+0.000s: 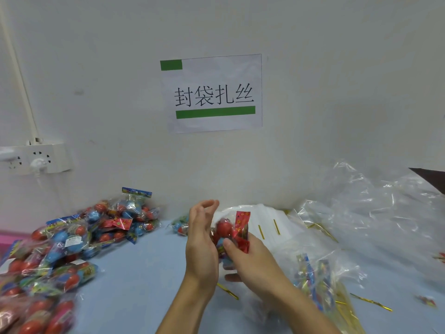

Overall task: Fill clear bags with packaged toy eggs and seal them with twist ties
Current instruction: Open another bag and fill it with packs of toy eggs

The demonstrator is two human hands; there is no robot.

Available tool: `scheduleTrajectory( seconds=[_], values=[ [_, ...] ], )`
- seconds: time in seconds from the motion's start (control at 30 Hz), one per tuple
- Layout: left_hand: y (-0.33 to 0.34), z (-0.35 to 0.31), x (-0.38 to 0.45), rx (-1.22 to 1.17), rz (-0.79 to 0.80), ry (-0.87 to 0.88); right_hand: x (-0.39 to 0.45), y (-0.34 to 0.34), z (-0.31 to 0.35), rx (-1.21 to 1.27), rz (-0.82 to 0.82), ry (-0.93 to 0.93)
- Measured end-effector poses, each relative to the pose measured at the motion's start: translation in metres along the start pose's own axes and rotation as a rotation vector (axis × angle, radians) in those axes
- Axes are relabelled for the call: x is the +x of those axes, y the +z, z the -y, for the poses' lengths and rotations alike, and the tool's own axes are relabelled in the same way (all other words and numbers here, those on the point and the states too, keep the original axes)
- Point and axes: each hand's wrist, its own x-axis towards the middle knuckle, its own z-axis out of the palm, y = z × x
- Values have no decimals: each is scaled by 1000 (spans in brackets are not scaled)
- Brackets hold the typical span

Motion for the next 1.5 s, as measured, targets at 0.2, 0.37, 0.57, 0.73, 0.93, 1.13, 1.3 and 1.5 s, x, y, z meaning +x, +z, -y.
scheduleTrajectory(
  seconds=[0.2,0.37,0.57,0.73,0.93,1.13,1.3,1.5],
  values=[
    [-19,3,14,566,-261,224,2,-5,3,102,9,27],
    [-29,6,16,219,-25,-233,-6,-4,14,213,136,9],
    [-24,12,19,290,-75,-125,-8,-13,27,170,177,17],
    [-26,9,16,446,-172,15,-6,-22,34,207,101,0],
    [-19,13,13,488,-71,-37,-3,-16,16,-219,-327,-201],
    [-22,14,14,418,50,-104,3,-18,11,-106,-326,-116],
    [-23,15,17,435,-115,-83,4,-18,10,-61,-217,-105],
    [-26,14,19,364,-77,-110,5,-19,9,-36,-201,-114]
  ],
)
